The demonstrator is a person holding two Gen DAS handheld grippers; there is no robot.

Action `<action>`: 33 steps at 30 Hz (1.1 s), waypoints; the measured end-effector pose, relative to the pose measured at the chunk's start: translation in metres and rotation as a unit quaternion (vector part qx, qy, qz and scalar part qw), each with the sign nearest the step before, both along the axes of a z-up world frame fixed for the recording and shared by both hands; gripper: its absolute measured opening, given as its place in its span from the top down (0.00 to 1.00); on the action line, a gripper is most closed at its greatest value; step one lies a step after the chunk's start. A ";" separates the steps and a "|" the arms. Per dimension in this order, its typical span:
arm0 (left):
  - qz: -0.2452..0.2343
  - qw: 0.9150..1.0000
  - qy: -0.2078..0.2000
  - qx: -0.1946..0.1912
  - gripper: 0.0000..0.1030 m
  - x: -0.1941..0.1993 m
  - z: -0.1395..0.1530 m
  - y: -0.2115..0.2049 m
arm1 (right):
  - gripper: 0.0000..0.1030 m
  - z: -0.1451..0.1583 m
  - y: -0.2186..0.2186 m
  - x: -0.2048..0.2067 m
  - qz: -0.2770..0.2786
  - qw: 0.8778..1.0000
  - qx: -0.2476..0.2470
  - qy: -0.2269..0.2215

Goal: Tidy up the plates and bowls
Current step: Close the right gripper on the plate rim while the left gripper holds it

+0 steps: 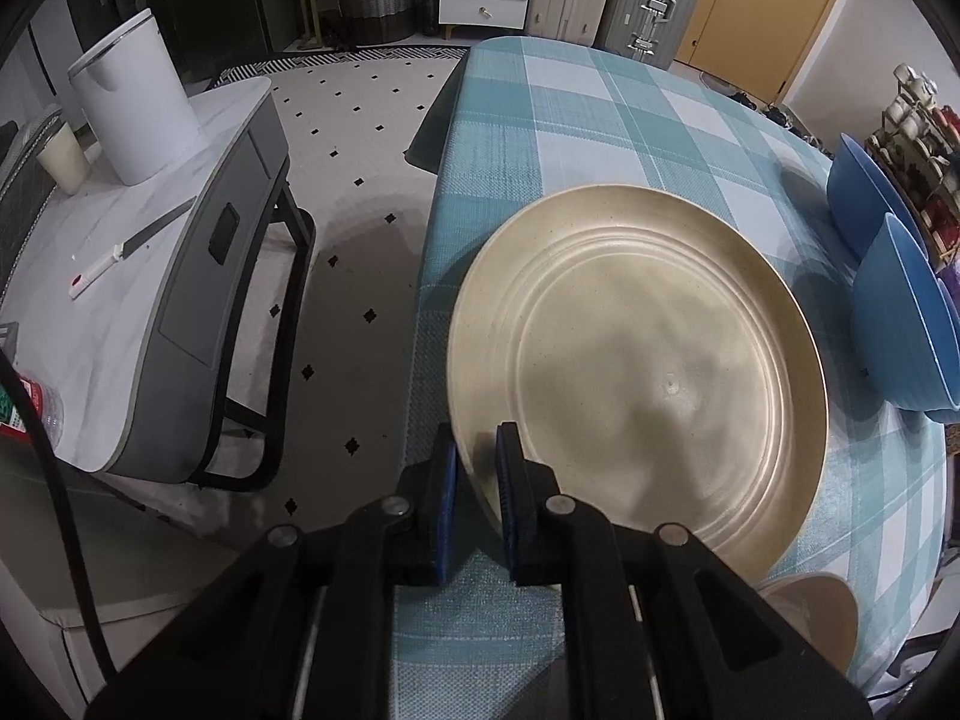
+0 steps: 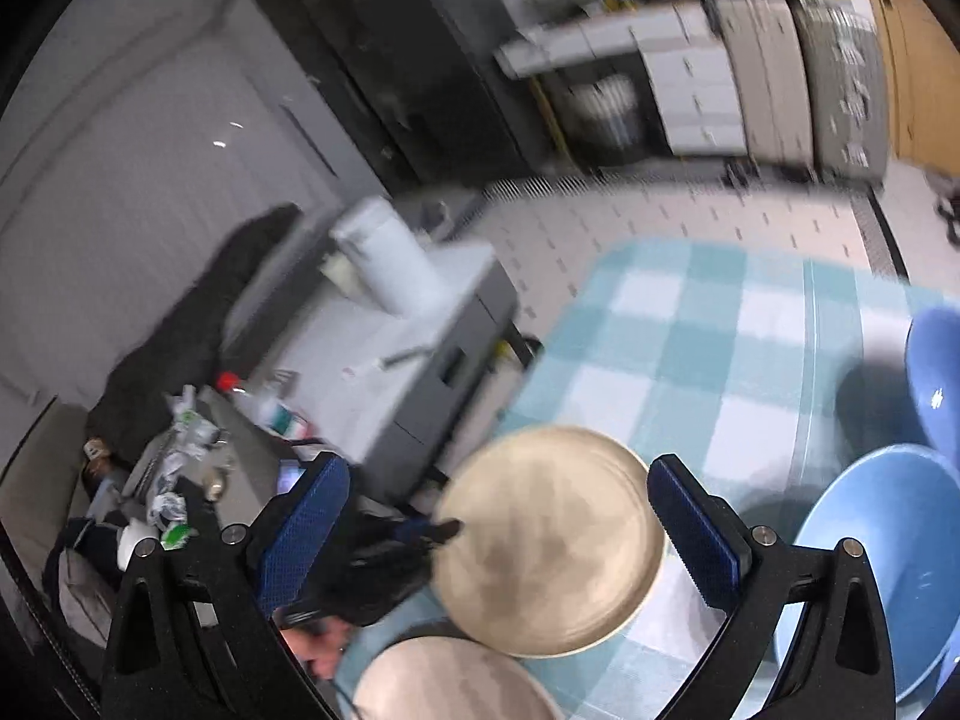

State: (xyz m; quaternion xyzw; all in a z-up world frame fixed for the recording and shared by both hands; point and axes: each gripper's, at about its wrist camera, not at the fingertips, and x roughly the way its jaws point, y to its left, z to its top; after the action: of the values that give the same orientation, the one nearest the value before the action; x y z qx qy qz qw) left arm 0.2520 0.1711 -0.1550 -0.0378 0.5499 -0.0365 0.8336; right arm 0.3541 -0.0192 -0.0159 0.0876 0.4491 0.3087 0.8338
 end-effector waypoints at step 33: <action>0.006 1.000 0.003 -0.015 0.59 0.002 -0.006 -0.003 | 0.31 -0.176 0.014 0.043 -0.012 0.975 -0.198 0.101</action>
State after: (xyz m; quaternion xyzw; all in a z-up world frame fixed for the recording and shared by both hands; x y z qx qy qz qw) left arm 0.2537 0.1684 -0.1611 -0.0531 0.5515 -0.0397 0.8316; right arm 0.3975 -0.0054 -0.1920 -0.0430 0.5819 0.1937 0.7887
